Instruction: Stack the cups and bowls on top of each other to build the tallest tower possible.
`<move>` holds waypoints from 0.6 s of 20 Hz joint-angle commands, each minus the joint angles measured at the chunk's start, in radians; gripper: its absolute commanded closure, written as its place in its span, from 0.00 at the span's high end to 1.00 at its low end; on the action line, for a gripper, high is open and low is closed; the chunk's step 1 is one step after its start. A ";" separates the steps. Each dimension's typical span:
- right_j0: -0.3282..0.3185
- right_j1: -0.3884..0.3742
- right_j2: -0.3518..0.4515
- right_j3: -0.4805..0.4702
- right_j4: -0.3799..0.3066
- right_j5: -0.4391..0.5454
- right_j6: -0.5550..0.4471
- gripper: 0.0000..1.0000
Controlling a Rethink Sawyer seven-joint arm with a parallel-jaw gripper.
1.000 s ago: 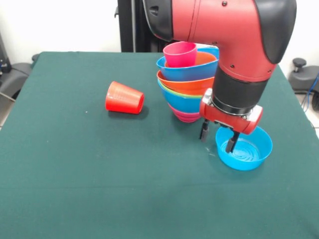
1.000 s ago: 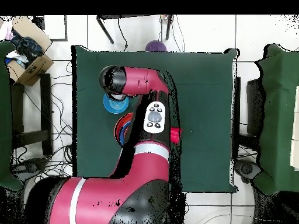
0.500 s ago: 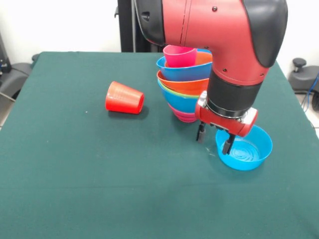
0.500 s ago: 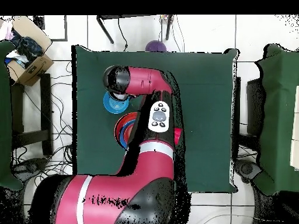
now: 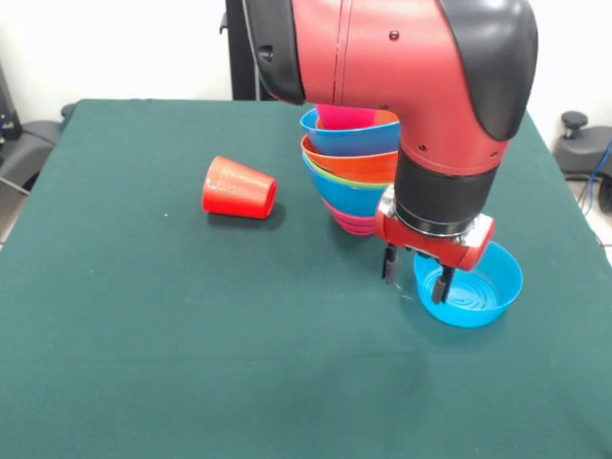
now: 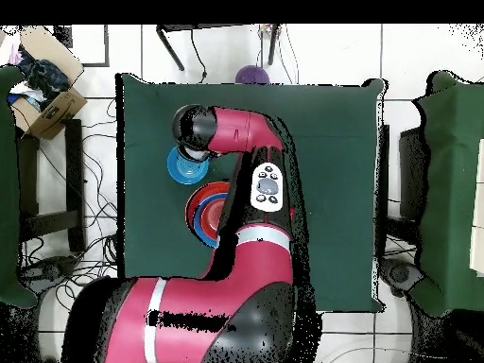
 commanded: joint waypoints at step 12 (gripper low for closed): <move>-0.071 0.040 0.228 0.017 -0.100 0.228 -0.287 1.00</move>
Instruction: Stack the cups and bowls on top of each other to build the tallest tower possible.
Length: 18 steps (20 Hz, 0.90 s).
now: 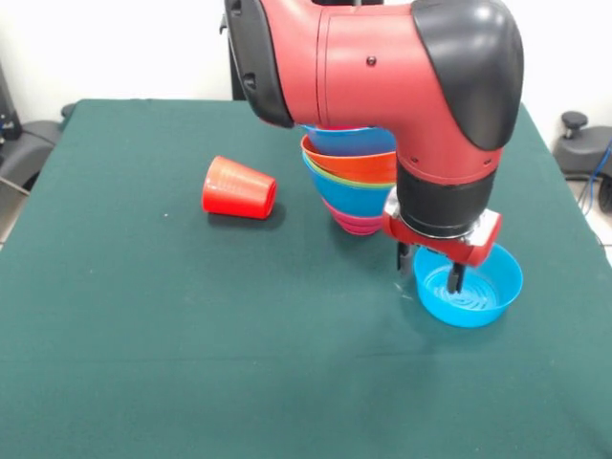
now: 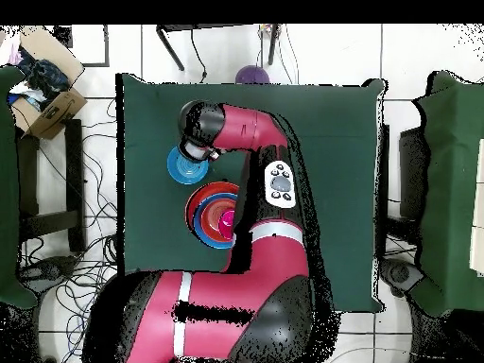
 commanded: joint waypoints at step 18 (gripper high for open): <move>-0.009 0.053 0.128 0.008 -0.185 0.085 -0.223 1.00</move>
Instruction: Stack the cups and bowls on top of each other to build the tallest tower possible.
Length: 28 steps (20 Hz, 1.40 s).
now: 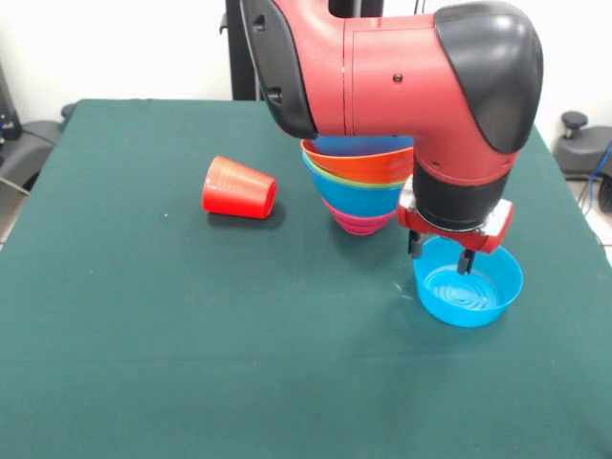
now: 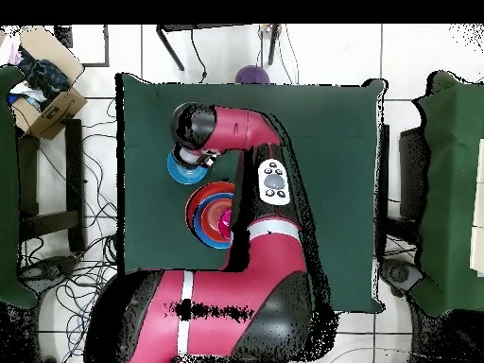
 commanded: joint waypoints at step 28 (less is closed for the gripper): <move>-0.029 0.092 0.096 0.041 -0.197 -0.179 -0.169 1.00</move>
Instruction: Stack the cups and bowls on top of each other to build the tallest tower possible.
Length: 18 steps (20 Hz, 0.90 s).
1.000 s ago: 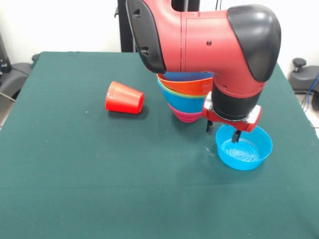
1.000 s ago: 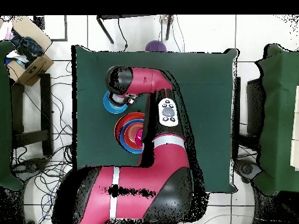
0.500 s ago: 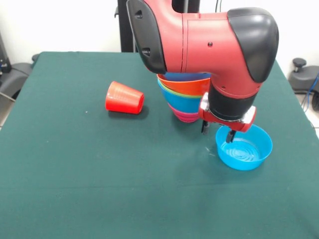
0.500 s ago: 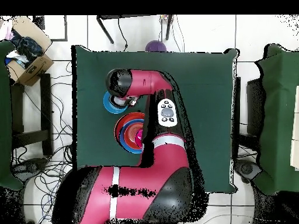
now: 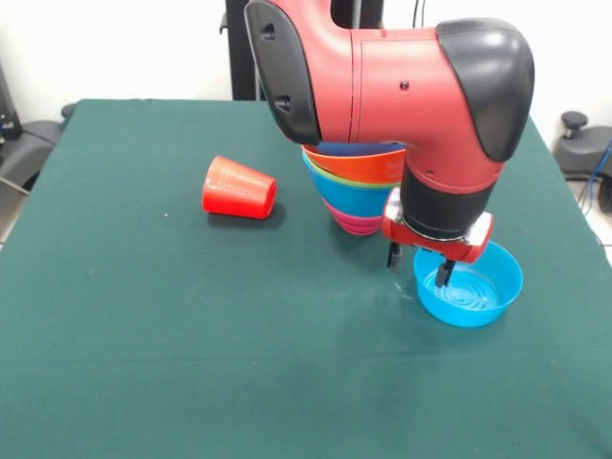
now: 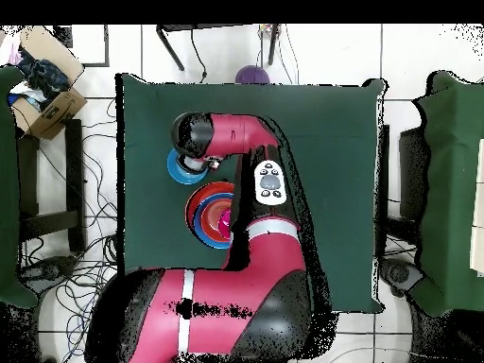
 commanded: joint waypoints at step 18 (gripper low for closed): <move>-0.049 0.108 0.102 0.045 -0.105 -0.137 -0.202 1.00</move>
